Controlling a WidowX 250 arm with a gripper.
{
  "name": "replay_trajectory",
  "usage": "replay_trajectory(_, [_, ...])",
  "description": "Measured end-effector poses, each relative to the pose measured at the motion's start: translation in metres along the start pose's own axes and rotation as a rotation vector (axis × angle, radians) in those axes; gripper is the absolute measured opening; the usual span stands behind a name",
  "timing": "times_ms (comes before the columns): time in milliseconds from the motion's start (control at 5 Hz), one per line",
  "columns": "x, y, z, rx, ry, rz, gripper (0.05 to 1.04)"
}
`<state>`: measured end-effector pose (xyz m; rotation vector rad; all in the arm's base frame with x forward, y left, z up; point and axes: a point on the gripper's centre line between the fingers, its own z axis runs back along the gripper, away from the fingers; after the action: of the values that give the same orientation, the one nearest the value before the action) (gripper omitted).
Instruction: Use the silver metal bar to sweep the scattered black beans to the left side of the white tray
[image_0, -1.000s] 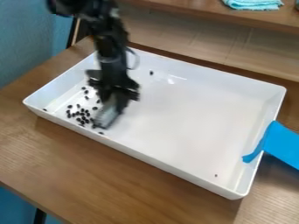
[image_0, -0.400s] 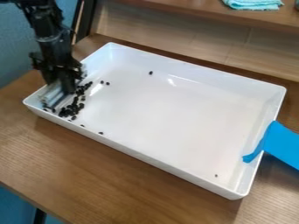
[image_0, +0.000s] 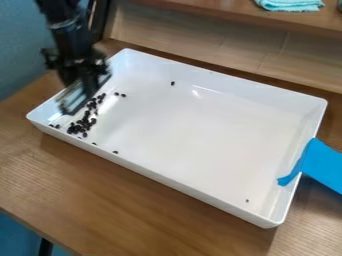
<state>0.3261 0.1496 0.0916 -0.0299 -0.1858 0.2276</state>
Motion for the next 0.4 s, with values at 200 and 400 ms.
replay_trajectory(200, [0.001, -0.060, 0.002, 0.033, 0.011, 0.016, 0.389])
replay_trajectory(400, [-0.004, -0.087, -0.007, 0.075, 0.001, 0.035, 0.389])
